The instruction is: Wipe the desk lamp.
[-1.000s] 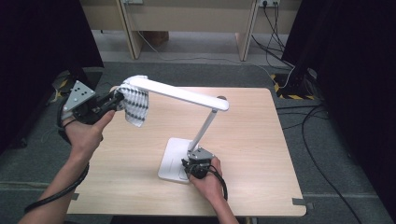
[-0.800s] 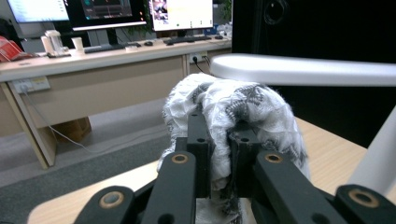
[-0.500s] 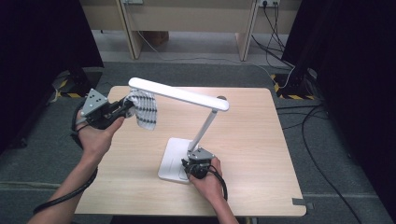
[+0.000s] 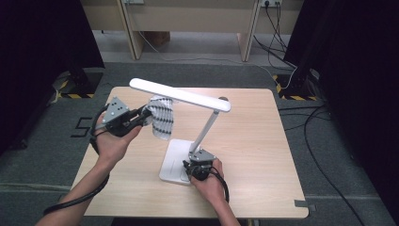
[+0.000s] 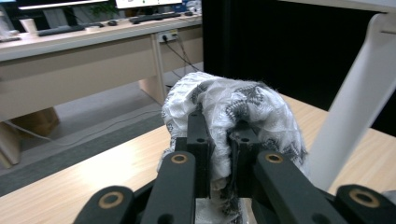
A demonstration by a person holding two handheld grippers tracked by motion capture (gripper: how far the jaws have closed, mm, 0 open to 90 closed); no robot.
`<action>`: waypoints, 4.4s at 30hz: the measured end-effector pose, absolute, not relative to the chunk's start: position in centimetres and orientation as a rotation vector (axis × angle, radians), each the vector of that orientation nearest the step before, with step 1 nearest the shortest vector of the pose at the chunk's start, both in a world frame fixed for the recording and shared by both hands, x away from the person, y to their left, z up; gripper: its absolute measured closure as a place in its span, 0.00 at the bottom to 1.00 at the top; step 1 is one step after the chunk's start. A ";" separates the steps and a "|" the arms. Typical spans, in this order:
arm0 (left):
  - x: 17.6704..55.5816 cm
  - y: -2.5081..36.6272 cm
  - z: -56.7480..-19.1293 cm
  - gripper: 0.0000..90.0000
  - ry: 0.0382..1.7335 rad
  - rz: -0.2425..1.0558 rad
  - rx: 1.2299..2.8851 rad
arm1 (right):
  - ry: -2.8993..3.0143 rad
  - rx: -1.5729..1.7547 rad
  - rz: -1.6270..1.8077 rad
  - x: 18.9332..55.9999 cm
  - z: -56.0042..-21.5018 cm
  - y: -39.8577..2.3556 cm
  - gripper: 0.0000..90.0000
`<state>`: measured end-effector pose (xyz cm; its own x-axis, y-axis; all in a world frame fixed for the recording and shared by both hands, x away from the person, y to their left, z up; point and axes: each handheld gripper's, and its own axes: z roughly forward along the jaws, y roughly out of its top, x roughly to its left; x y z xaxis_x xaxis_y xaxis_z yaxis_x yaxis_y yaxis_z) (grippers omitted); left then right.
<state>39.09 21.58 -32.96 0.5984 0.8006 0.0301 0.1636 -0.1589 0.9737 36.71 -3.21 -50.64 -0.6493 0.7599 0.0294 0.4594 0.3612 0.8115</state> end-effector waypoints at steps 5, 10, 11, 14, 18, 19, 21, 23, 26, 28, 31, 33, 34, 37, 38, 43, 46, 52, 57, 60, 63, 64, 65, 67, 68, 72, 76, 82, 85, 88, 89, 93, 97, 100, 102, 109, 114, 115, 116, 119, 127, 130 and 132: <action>39.3 19.4 -33.1 0.90 0.762 0.642 1.680 | 2.275 1.066 1.188 36.7 -50.7 -3.2 0.73; 39.4 17.6 -32.9 0.90 0.730 0.608 1.671 | 2.275 1.064 1.187 36.7 -50.7 -3.2 0.73; 39.4 17.2 -32.8 0.90 0.723 0.603 1.671 | 2.274 1.064 1.188 36.7 -50.7 -3.2 0.73; 39.2 16.1 -32.6 0.90 0.702 0.586 1.670 | 2.274 1.062 1.188 36.7 -50.7 -3.2 0.73; 39.0 14.7 -32.4 0.90 0.676 0.567 1.674 | 2.273 1.061 1.189 36.7 -50.7 -3.3 0.73; 38.9 14.4 -32.3 0.90 0.670 0.563 1.675 | 2.273 1.061 1.189 36.7 -50.7 -3.3 0.73; 38.8 13.7 -32.1 0.90 0.657 0.557 1.678 | 2.271 1.061 1.189 36.7 -50.7 -3.3 0.73; 38.7 13.1 -31.9 0.90 0.645 0.552 1.675 | 2.272 1.063 1.188 36.7 -50.7 -3.3 0.73; 38.5 12.5 -31.7 0.90 0.637 0.544 1.667 | 2.273 1.062 1.188 36.7 -50.7 -3.3 0.73; 38.4 12.2 -31.6 0.90 0.632 0.538 1.661 | 2.273 1.059 1.190 36.7 -50.7 -3.3 0.73; 38.1 11.7 -31.4 0.90 0.623 0.531 1.654 | 2.274 1.058 1.190 36.7 -50.7 -3.3 0.73; 38.0 11.5 -31.3 0.90 0.620 0.527 1.658 | 2.272 1.061 1.190 36.7 -50.7 -3.3 0.73; 38.0 11.3 -31.3 0.90 0.617 0.523 1.659 | 2.273 1.063 1.189 36.7 -50.7 -3.3 0.73; 38.0 10.9 -31.4 0.90 0.592 0.526 1.678 | 2.274 1.064 1.188 36.7 -50.7 -3.3 0.73; 38.0 10.8 -31.5 0.89 0.579 0.537 1.689 | 2.273 1.063 1.188 36.7 -50.7 -3.3 0.73; 38.0 10.4 -31.9 0.89 0.549 0.550 1.718 | 2.276 1.059 1.190 36.7 -50.7 -3.3 0.73; 38.1 10.2 -32.0 0.89 0.548 0.548 1.726 | 2.275 1.061 1.191 36.7 -50.7 -3.3 0.73; 38.4 10.1 -32.6 0.89 0.558 0.552 1.737 | 2.272 1.060 1.191 36.7 -50.7 -3.3 0.73; 38.7 10.3 -33.6 0.89 0.564 0.553 1.761 | 2.271 1.054 1.194 36.7 -50.8 -3.3 0.73; 38.8 10.5 -34.3 0.89 0.574 0.548 1.774 | 2.270 1.058 1.193 36.6 -50.8 -3.3 0.73; 39.0 10.8 -34.9 0.89 0.587 0.546 1.789 | 2.269 1.060 1.193 36.6 -50.8 -3.3 0.73; 39.1 10.9 -35.1 0.89 0.592 0.545 1.795 | 2.272 1.064 1.192 36.6 -50.7 -3.3 0.73; 39.2 11.0 -35.3 0.89 0.595 0.541 1.799 | 2.273 1.060 1.194 36.6 -50.8 -3.3 0.73; 39.3 11.0 -35.7 0.89 0.601 0.541 1.807 | 2.273 1.056 1.196 36.7 -50.8 -3.3 0.73; 39.4 11.0 -35.8 0.89 0.603 0.540 1.810 | 2.274 1.063 1.194 36.6 -50.8 -3.3 0.73; 39.7 11.1 -36.3 0.89 0.611 0.538 1.814 | 2.263 1.035 1.195 36.7 -50.8 -3.3 0.73; 39.9 11.1 -36.9 0.89 0.621 0.539 1.826 | 2.263 1.036 1.194 36.7 -50.8 -3.3 0.73; 40.5 11.4 -37.8 0.89 0.638 0.545 1.851 | 2.263 1.038 1.195 36.7 -50.8 -3.3 0.73; 40.8 11.5 -38.3 0.89 0.643 0.542 1.856 | 2.264 1.037 1.197 36.7 -50.8 -3.3 0.73; 41.0 11.6 -38.6 0.89 0.656 0.540 1.860 | 2.265 1.036 1.194 36.7 -50.8 -3.3 0.73; 41.2 11.6 -38.6 0.89 0.658 0.540 1.863 | 2.266 1.037 1.204 36.7 -50.8 -3.3 0.73; 41.7 11.8 -38.6 0.89 0.675 0.547 1.855 | 2.266 1.037 1.204 36.7 -50.8 -3.3 0.73; 41.7 11.6 -38.8 0.89 0.642 0.605 1.900 | 2.266 1.037 1.202 36.7 -50.8 -3.3 0.73; 41.7 11.4 -39.3 0.89 0.655 0.586 1.897 | 2.266 1.038 1.202 36.7 -50.8 -3.3 0.73; 41.8 11.5 -39.6 0.89 0.668 0.566 1.895 | 2.266 1.035 1.201 36.7 -50.8 -3.3 0.73; 41.9 11.3 -40.7 0.89 0.678 0.543 1.922 | 2.268 1.034 1.208 36.7 -50.8 -3.3 0.73; 42.1 11.4 -41.7 0.89 0.692 0.540 1.955 | 2.275 1.070 1.199 36.6 -50.7 -3.2 0.73; 42.2 11.4 -41.9 0.89 0.692 0.541 1.962 | 2.272 1.049 1.200 36.6 -50.8 -3.3 0.73; 42.2 11.4 -42.1 0.89 0.693 0.542 1.969 | 2.272 1.048 1.200 36.6 -50.8 -3.3 0.73; 42.3 11.6 -42.8 0.89 0.707 0.535 1.982 | 2.274 1.052 1.196 36.6 -50.8 -3.3 0.73; 42.8 11.9 -44.2 0.89 0.723 0.523 2.017 | 2.271 1.051 1.199 36.6 -50.8 -3.3 0.73; 43.0 11.9 -44.6 0.89 0.714 0.531 2.036 | 2.274 1.049 1.200 36.6 -50.8 -3.3 0.73; 43.0 12.0 -44.9 0.89 0.716 0.530 2.042 | 2.272 1.049 1.200 36.6 -50.8 -3.3 0.73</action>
